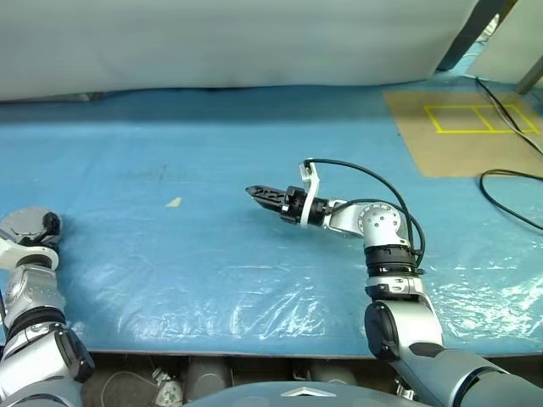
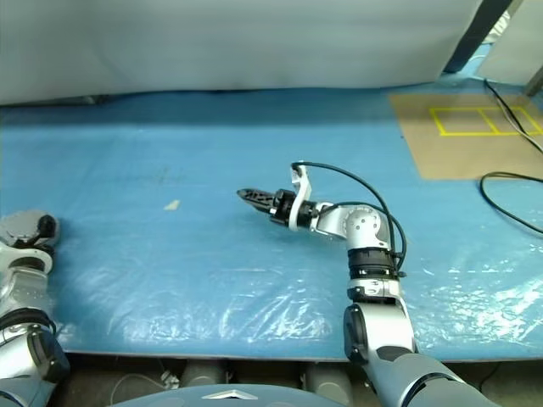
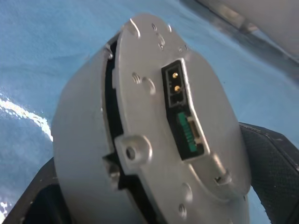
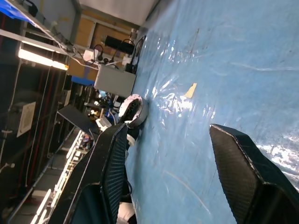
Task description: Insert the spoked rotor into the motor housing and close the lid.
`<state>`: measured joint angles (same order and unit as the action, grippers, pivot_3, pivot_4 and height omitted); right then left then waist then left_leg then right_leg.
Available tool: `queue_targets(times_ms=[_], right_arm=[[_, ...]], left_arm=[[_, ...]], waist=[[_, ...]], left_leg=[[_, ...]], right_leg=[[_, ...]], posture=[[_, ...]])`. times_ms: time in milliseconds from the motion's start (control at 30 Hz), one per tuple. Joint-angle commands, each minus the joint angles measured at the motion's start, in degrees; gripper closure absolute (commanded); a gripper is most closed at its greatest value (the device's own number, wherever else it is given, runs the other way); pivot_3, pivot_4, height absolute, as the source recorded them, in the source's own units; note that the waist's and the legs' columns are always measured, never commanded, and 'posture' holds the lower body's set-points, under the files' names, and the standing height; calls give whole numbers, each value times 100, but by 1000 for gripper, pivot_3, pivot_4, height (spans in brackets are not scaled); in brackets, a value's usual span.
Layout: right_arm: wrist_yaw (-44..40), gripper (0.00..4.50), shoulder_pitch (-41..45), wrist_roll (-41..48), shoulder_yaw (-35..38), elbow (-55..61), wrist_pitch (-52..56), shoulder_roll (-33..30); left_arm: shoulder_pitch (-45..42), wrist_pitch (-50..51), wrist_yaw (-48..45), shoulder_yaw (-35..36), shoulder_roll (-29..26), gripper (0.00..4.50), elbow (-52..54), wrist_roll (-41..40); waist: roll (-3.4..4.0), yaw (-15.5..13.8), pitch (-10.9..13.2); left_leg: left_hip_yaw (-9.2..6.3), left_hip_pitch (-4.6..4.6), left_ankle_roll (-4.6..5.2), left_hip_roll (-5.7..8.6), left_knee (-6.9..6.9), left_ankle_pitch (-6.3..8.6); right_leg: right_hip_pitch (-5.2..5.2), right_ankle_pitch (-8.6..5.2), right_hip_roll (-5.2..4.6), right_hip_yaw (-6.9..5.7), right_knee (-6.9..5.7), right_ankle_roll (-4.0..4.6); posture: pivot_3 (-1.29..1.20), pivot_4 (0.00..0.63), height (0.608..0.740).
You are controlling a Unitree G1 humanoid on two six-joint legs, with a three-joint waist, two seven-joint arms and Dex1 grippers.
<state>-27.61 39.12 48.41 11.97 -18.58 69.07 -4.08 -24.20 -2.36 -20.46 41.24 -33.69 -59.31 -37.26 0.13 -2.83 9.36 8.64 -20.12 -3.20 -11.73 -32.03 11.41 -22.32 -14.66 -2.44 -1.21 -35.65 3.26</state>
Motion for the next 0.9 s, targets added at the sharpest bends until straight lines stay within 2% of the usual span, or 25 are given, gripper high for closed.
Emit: queue_targets(times_ms=[33,200,433,633,900], right_arm=[[-106,1598,-12,-38,-99,91,-64,28],[-156,1598,-46,-182,-209,94,-96,7],[-276,1598,-65,-342,-344,137,-128,-58],[-344,1598,-49,-427,-401,82,-183,-40],[-435,1598,-47,-542,-475,46,-226,15]], left_arm=[[131,883,-426,20,464,18,229,-354],[189,2364,-464,311,909,18,996,-1191],[716,4153,-617,568,1081,18,1857,-2153],[1490,4769,-587,498,1151,18,2314,-2270],[2620,5311,-826,457,1187,18,3126,-2564]], waist=[[19,-124,1],[48,-346,3],[69,-382,2],[67,-341,0],[113,-237,-42]], left_leg=[[5,-2,0,4,0,0],[29,-7,2,23,1,0],[64,-7,9,86,1,-3],[56,-15,12,100,31,-4],[28,-9,13,101,101,-4]], right_leg=[[0,-1,-5,-3,-1,1],[8,-15,-39,-12,-2,22],[25,-45,-126,-6,0,-25],[20,-48,-140,-8,26,-51],[23,-36,-116,-13,80,-82]], posture=[[0,150,740],[0,150,740],[0,150,740],[0,150,740],[0,150,740]])
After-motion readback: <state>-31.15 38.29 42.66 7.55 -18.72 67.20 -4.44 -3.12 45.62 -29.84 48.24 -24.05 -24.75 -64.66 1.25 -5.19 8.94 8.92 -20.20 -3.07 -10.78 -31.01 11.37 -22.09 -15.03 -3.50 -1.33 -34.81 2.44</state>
